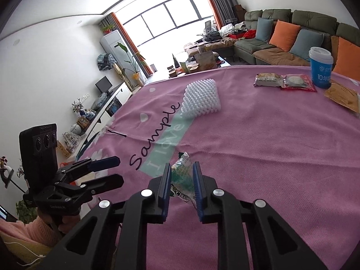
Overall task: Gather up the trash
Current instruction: 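Grasp the clear plastic wrapper with the left tool while the right tool grasps the white foam net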
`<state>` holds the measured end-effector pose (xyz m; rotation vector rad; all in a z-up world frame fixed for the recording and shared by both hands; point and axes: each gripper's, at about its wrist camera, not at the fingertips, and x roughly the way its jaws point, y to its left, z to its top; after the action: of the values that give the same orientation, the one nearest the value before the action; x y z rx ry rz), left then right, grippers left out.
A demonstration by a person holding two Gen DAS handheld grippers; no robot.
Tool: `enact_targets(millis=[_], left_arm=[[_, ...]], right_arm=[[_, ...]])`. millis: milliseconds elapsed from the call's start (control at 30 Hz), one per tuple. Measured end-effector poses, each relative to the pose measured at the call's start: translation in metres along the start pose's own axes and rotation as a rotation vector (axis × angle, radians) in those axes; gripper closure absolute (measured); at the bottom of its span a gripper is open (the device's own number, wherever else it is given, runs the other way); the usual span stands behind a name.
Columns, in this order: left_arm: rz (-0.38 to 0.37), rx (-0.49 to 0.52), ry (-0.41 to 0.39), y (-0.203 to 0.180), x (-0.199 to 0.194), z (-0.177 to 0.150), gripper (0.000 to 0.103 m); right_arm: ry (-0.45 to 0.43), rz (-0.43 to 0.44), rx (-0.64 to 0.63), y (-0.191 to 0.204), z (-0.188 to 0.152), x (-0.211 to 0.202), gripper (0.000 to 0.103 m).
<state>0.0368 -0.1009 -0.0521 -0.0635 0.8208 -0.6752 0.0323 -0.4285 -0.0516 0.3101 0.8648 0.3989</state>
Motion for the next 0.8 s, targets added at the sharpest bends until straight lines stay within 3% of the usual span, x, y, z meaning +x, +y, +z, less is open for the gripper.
enact_targets(millis=[167, 333, 467, 567, 800], left_arm=[[-0.009, -0.031, -0.003, 0.015, -0.009, -0.003, 0.029], [-0.002, -0.061, 0.017, 0.029, -0.008, -0.006, 0.047], [-0.016, -0.085, 0.035, 0.036, -0.001, -0.005, 0.054], [-0.023, -0.082, 0.054, 0.035, 0.009, -0.002, 0.056], [-0.036, -0.084, 0.073, 0.03, 0.025, 0.008, 0.057]], right_arm=[[0.035, 0.17, 0.022, 0.019, 0.012, 0.034, 0.085], [0.095, 0.255, 0.03, 0.034, 0.02, 0.066, 0.083], [0.099, 0.263, 0.023, 0.039, 0.027, 0.073, 0.078], [0.067, 0.255, 0.029, 0.035, 0.036, 0.067, 0.066], [0.002, 0.142, 0.011, 0.014, 0.055, 0.056, 0.066]])
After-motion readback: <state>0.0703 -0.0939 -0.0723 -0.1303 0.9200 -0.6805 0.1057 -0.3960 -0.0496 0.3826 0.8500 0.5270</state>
